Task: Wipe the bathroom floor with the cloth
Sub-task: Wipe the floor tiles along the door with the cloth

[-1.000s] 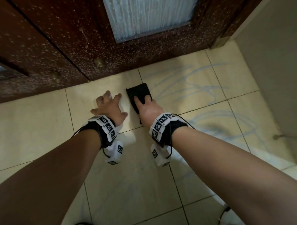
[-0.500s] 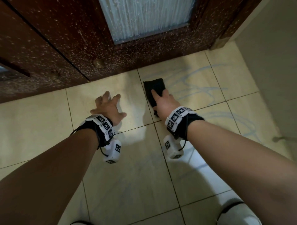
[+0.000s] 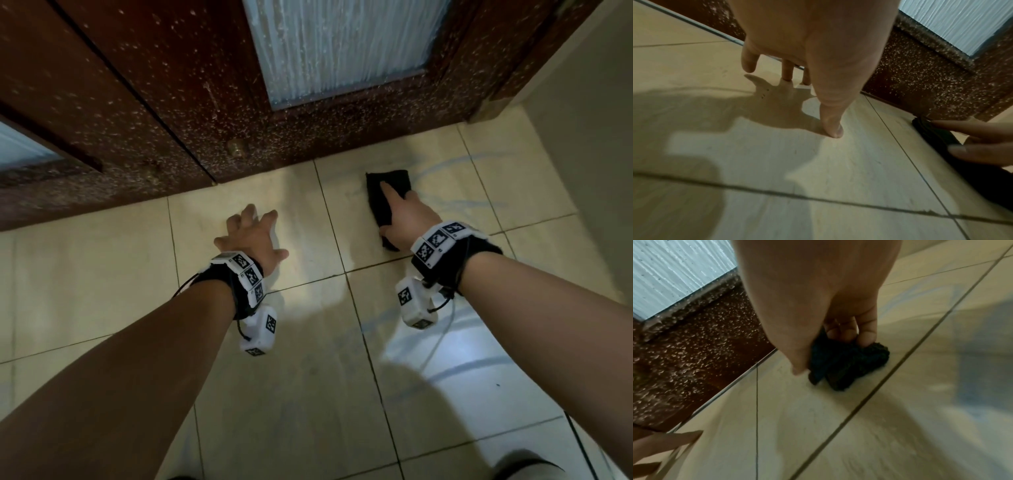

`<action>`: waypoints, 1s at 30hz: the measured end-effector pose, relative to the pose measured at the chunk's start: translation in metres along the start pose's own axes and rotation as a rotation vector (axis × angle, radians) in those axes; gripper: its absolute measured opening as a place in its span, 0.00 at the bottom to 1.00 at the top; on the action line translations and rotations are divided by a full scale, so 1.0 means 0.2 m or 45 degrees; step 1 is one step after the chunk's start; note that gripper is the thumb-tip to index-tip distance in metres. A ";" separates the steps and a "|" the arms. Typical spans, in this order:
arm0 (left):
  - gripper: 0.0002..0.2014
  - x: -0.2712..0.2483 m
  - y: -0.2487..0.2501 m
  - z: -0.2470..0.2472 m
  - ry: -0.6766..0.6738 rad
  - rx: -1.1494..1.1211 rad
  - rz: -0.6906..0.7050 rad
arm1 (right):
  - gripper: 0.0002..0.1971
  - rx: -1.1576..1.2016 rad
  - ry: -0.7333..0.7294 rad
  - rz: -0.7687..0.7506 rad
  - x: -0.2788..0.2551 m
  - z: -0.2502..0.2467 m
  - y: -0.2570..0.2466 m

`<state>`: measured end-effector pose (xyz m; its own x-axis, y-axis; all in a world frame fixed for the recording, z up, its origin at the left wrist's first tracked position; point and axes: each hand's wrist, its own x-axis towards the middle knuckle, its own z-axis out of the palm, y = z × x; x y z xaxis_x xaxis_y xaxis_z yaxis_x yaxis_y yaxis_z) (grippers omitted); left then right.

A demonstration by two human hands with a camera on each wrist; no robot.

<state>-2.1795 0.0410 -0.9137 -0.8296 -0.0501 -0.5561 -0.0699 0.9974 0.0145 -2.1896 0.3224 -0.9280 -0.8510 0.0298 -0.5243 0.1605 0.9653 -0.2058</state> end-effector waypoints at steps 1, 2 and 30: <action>0.39 0.01 0.00 0.00 0.010 -0.008 0.007 | 0.41 0.064 -0.021 0.016 0.01 -0.01 0.00; 0.40 0.01 0.00 -0.01 0.019 -0.021 0.012 | 0.39 0.113 -0.029 0.041 0.02 -0.02 -0.01; 0.59 0.14 0.00 -0.07 -0.088 -0.033 0.017 | 0.31 -0.152 0.121 -0.169 0.20 0.03 -0.35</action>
<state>-2.2106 0.0397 -0.9174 -0.7903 -0.0320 -0.6119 -0.0741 0.9963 0.0435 -2.2323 0.2538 -0.9396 -0.9049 -0.0806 -0.4178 -0.0114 0.9861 -0.1655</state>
